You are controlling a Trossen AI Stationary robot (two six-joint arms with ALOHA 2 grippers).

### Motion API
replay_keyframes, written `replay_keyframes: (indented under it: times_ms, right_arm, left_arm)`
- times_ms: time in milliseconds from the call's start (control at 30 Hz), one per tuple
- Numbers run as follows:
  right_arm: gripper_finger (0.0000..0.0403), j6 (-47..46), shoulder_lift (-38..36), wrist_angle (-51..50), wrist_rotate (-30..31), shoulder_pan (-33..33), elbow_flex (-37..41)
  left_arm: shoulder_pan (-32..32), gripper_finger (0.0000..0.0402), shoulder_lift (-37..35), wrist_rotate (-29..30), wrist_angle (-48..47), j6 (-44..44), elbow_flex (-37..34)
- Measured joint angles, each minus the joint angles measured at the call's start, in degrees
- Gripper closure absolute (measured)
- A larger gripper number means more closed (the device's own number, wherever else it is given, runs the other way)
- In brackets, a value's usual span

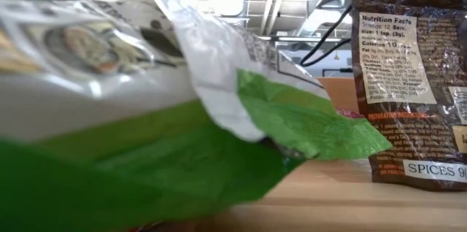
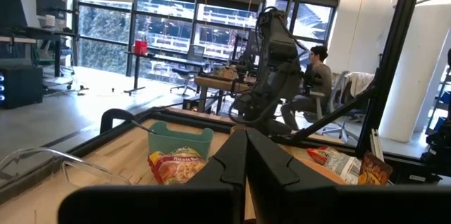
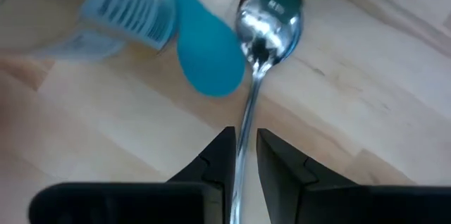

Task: Pick & Place Food Item
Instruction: Put the silver spoon into the green bin

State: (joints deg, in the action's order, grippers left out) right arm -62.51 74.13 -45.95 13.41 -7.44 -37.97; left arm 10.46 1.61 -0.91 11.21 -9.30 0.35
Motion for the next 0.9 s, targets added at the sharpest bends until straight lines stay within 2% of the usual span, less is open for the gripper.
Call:
replay_keyframes:
  times_ms: [500,900]
  right_arm:
    - [0.0346,1.65,0.00,0.58,-1.53,5.00,0.02]
    - [0.0306,4.05,0.05,2.87,-1.49,4.98,1.51]
  left_arm:
    - [0.02,0.0401,0.02,0.00,-0.03,0.00,-0.01]
    - [0.02,0.0401,0.01,0.00,-0.03,0.00,0.00]
